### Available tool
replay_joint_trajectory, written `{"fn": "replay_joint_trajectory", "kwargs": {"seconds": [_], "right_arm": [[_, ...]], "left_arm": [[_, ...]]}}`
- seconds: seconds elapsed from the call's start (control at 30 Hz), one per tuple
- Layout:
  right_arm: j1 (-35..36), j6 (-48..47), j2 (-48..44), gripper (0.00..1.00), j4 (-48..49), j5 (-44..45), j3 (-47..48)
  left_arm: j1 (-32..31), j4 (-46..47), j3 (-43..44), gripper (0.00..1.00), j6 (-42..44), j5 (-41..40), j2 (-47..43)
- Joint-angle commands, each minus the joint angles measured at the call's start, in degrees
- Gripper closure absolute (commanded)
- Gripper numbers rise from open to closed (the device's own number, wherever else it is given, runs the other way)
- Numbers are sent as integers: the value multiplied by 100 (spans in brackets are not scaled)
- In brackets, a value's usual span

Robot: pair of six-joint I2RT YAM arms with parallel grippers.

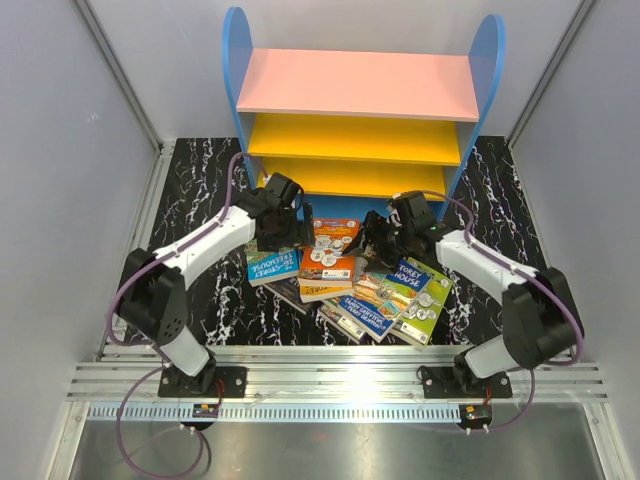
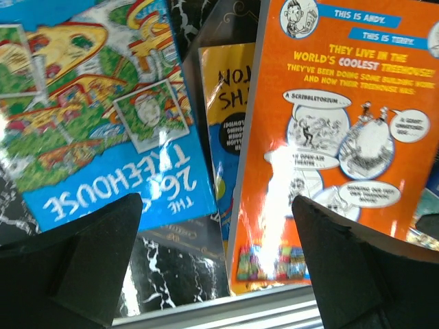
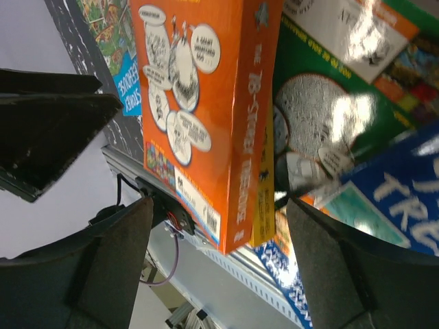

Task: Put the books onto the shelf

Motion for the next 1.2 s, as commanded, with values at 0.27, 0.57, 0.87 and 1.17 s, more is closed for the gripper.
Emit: {"fn": "replay_joint_trajectory", "kwargs": {"seconds": [0.27,0.57,0.87,1.17], "right_arm": [[-1,211,1549,36,1158,-400,549],[-1,-149,1260,55,455,-40,823],[-1,-536,892,51,-134,83,850],[-1,-685,408,100,-124,-286,910]], "left_arm": [[-55,934,376,1,463,821,669],[-169,1197,297,1,692,1577,740],[-767,1523,376,1,605,2105,959],[-1005,1795,385,1,279,2431,565]]}}
